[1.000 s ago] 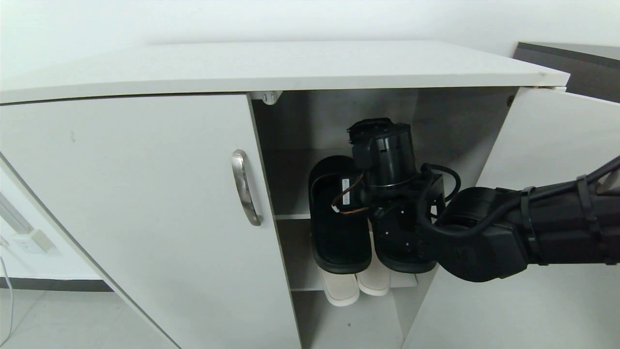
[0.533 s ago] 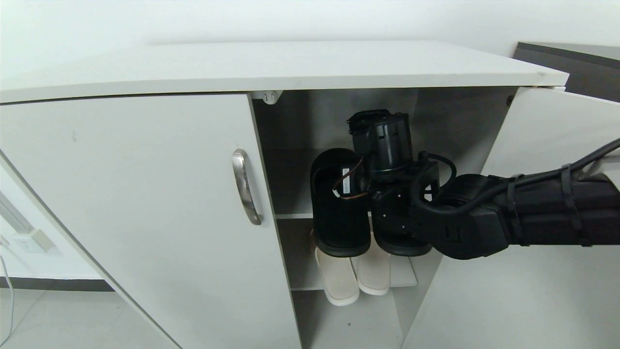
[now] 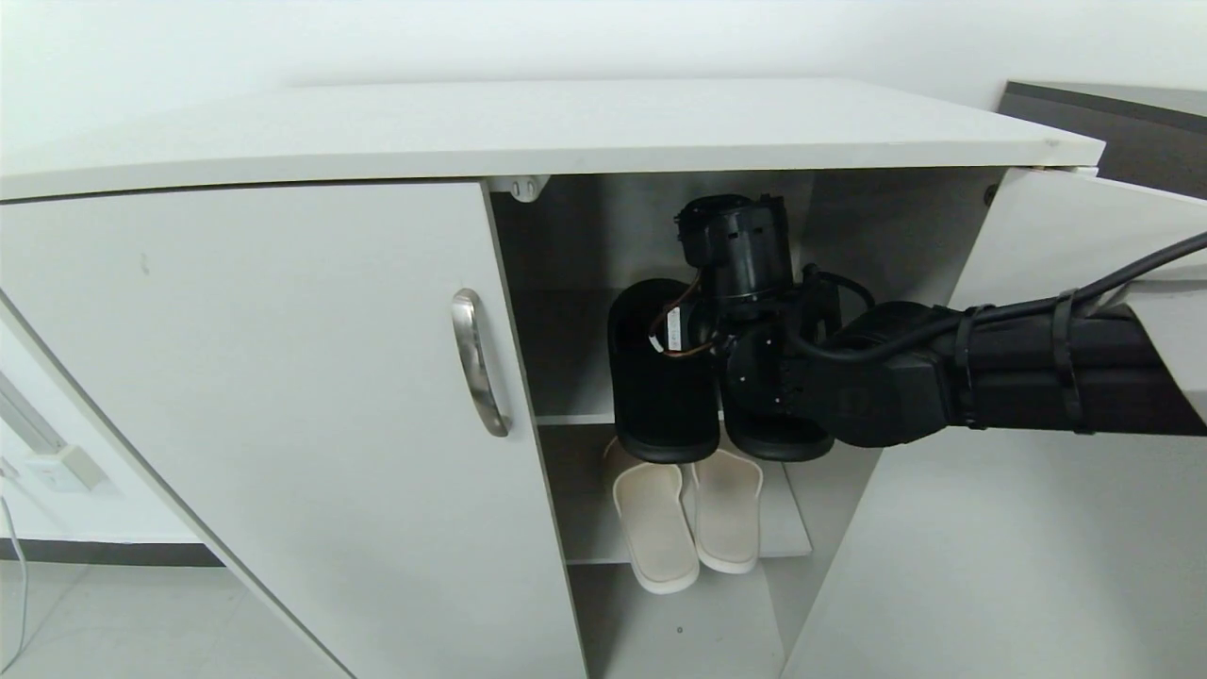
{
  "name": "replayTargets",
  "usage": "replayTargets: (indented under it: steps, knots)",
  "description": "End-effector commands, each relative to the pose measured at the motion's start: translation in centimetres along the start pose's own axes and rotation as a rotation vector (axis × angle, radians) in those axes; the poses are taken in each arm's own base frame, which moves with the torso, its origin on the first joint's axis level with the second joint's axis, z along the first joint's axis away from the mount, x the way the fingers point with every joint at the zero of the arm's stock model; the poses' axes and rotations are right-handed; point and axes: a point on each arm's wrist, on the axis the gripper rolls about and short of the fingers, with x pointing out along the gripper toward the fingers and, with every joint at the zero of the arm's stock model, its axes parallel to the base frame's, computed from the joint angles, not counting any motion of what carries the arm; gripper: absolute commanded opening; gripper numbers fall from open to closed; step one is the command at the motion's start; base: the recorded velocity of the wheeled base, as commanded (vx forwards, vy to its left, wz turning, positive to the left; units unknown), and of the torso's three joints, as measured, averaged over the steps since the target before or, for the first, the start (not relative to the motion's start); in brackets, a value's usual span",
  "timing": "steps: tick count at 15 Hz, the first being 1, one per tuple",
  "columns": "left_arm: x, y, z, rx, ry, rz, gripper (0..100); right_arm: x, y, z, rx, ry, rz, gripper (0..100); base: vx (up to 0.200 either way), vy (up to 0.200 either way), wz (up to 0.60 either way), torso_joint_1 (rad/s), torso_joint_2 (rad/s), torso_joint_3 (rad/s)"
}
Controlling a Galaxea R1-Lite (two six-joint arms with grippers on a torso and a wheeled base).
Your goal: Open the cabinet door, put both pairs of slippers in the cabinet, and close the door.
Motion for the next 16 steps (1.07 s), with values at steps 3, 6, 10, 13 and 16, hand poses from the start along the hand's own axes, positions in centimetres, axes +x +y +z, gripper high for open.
replayTargets:
  steps: [3,6,10,13,16]
  knots:
    - [0.0,0.0,0.0,0.0,0.001,0.0,0,0.9,0.1,-0.6,-0.002,0.009,-0.009,0,0.0,0.0,0.0,0.0,0.0,0.0]
    - [0.0,0.0,0.0,0.0,0.001,0.0,0,1.3,0.2,-0.8,0.0,0.011,-0.01,0,0.0,0.0,0.0,0.0,0.0,0.0]
    - [0.0,0.0,0.0,0.0,0.001,0.0,0,1.4,0.2,-0.9,0.004,0.01,-0.012,0,0.0,0.0,0.0,0.0,0.0,0.0]
    - [0.0,0.0,0.0,0.0,0.001,-0.002,0,1.5,0.2,-1.0,0.002,0.012,-0.012,100,0.0,0.0,0.0,0.0,0.0,0.0]
    - [0.0,0.0,0.0,-0.002,0.001,0.0,0,1.5,0.2,-1.2,-0.002,0.017,-0.013,100,0.0,0.0,0.0,0.0,0.0,0.0]
